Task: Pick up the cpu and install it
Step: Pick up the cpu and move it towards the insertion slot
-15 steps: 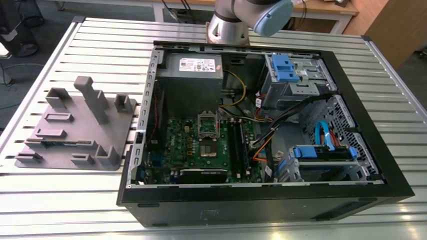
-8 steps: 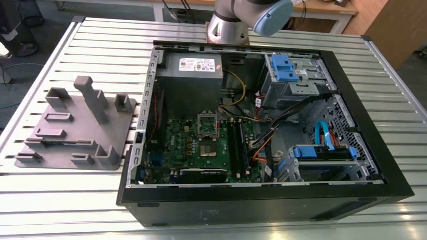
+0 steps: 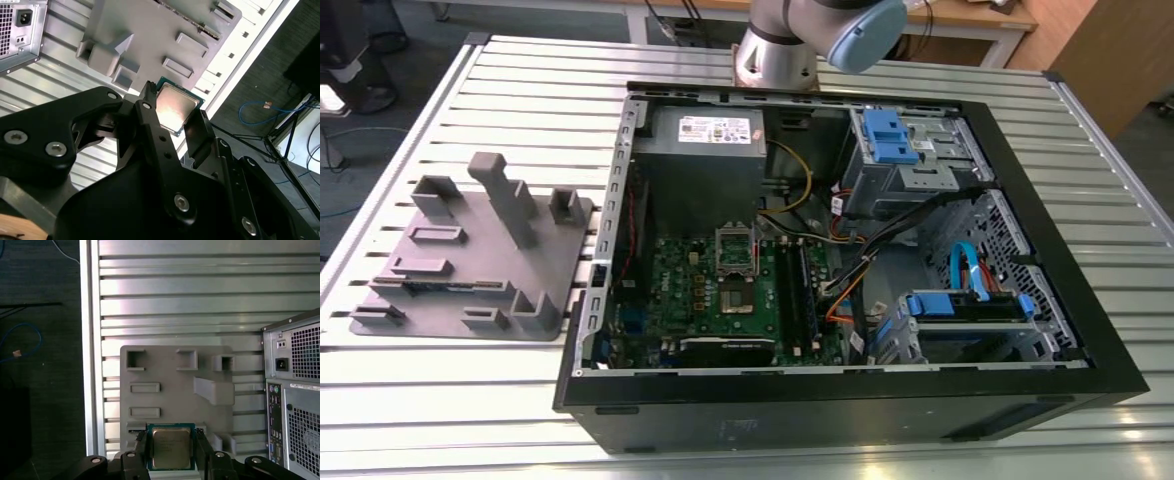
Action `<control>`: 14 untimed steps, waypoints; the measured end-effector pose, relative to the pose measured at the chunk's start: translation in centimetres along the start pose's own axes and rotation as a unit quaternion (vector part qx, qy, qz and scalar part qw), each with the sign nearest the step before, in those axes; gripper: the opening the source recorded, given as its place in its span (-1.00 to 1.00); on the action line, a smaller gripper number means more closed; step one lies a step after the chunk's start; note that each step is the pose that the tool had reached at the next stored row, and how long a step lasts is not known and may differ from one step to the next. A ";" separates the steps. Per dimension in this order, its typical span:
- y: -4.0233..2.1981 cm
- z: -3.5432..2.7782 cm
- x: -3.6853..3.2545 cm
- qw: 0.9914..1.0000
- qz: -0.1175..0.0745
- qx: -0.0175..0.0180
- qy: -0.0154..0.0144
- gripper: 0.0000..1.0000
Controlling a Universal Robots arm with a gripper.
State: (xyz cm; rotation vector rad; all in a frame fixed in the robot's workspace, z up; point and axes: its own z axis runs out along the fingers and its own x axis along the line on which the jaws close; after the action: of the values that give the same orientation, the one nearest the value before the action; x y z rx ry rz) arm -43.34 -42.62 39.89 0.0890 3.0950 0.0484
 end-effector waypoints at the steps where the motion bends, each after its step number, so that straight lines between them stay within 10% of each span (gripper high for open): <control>1: 0.00 0.00 -0.07 1.000 0.000 0.000 0.000 -0.06; 14: 0.07 0.06 -1.20 1.000 0.000 0.000 0.000 -0.06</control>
State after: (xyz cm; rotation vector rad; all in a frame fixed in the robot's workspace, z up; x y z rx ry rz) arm -42.14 -42.62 39.89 0.0889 3.0950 0.0484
